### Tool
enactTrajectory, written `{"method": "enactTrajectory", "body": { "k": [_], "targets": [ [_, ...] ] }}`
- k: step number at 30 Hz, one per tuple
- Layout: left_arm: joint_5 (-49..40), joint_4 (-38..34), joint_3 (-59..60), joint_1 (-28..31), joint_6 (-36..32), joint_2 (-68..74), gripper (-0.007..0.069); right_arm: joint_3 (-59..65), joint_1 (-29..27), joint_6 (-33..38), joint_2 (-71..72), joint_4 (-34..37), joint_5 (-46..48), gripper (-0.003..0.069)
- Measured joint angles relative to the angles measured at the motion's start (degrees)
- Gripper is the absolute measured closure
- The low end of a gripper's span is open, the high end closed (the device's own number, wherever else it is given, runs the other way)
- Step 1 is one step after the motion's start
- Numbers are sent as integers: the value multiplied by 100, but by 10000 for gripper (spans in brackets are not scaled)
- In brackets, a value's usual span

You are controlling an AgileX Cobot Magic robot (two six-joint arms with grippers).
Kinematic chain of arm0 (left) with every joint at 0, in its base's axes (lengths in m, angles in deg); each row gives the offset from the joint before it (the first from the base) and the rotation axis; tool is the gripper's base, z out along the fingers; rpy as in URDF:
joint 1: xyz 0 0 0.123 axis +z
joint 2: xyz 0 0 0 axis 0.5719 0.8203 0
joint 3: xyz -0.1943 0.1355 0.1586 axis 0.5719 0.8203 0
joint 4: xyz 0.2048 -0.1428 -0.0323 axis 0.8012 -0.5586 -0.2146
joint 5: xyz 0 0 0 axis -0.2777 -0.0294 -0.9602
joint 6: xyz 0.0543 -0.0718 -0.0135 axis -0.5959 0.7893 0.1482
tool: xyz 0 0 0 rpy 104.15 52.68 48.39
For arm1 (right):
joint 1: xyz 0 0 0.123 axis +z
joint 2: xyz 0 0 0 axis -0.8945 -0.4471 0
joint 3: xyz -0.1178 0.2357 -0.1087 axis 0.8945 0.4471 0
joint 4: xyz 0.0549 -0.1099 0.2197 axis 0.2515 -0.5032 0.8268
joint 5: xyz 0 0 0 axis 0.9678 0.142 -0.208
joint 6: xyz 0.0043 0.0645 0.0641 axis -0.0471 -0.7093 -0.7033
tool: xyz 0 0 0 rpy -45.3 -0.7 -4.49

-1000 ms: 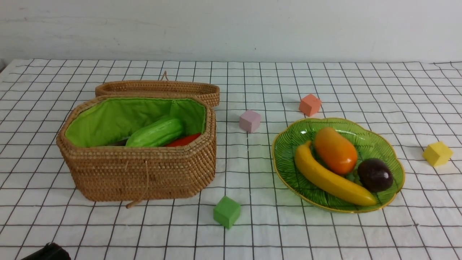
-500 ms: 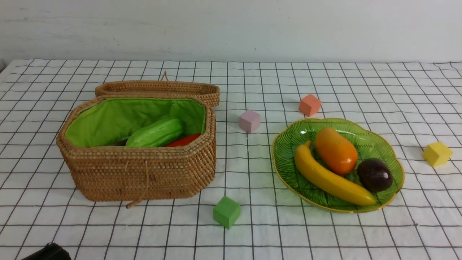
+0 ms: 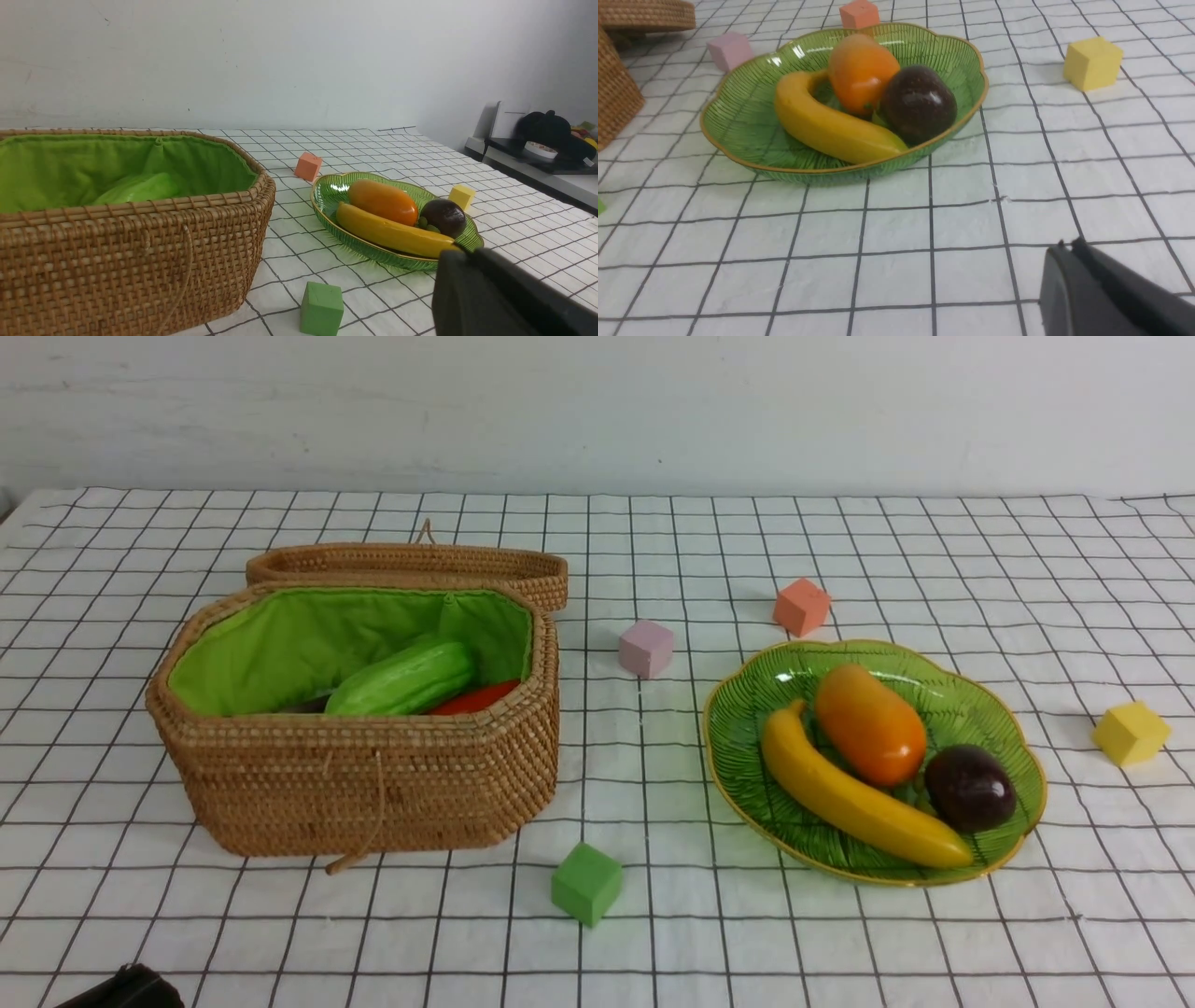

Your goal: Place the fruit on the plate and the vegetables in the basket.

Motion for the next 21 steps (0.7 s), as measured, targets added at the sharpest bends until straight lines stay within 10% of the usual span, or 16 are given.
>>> {"method": "enactTrajectory", "body": {
  "k": [21],
  "targets": [
    [0, 0, 2, 0, 0, 0, 623, -11, -14, 0, 6, 97, 61, 645]
  ]
}}
